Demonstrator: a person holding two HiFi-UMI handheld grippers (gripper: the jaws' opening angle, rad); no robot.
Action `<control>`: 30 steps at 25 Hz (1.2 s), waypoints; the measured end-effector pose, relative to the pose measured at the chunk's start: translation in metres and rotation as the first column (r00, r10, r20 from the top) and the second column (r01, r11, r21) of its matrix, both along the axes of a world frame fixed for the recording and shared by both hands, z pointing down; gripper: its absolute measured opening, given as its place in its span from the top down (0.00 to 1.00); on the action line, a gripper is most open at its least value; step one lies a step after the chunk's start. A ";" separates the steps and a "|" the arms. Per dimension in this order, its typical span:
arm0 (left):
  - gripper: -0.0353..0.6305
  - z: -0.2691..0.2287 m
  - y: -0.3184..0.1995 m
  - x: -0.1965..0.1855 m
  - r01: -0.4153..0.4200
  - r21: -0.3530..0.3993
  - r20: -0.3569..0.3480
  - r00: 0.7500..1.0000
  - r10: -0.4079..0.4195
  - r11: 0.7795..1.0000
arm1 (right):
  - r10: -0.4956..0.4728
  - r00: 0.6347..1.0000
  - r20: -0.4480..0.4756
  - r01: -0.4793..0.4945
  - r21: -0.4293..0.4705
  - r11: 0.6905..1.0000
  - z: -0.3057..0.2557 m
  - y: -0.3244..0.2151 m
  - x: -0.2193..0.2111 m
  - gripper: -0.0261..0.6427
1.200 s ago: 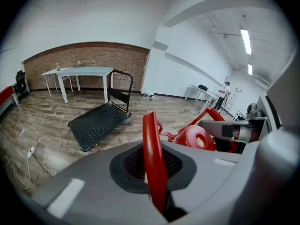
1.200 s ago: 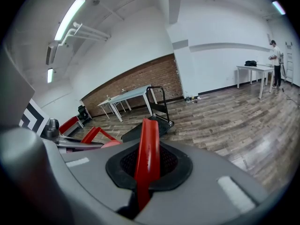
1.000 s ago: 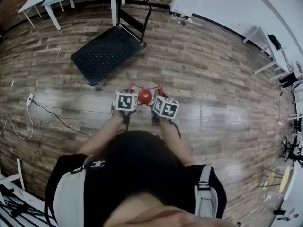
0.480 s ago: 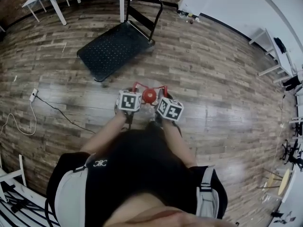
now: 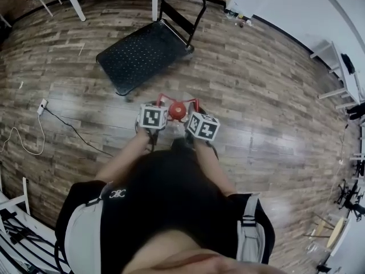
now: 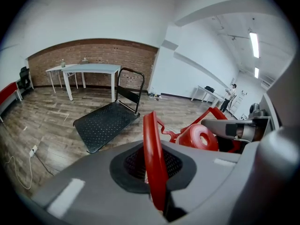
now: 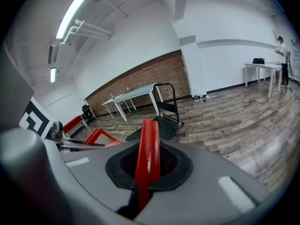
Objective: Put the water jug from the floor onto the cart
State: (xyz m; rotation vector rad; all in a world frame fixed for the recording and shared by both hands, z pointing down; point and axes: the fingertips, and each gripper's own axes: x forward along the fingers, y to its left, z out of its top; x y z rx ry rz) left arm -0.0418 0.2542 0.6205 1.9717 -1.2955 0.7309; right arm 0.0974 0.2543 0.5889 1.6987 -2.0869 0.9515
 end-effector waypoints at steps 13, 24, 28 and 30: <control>0.94 -0.001 -0.120 0.039 0.082 -0.018 0.032 0.996 -0.081 0.996 | -0.103 0.994 0.036 0.104 -0.013 0.994 -0.001 -0.133 0.036 0.93; 0.93 -0.017 -0.204 0.065 0.155 0.023 0.036 0.987 -0.156 0.988 | -0.194 0.980 0.037 0.193 0.027 0.981 -0.014 -0.232 0.063 0.93; 0.93 -0.023 -0.228 0.068 0.173 0.038 0.035 0.984 -0.174 0.984 | -0.214 0.976 0.031 0.213 0.037 0.976 -0.018 -0.258 0.065 0.93; 0.93 -0.023 -0.237 0.068 0.178 0.044 0.033 0.983 -0.179 0.983 | -0.222 0.975 0.029 0.221 0.038 0.975 -0.018 -0.269 0.065 0.93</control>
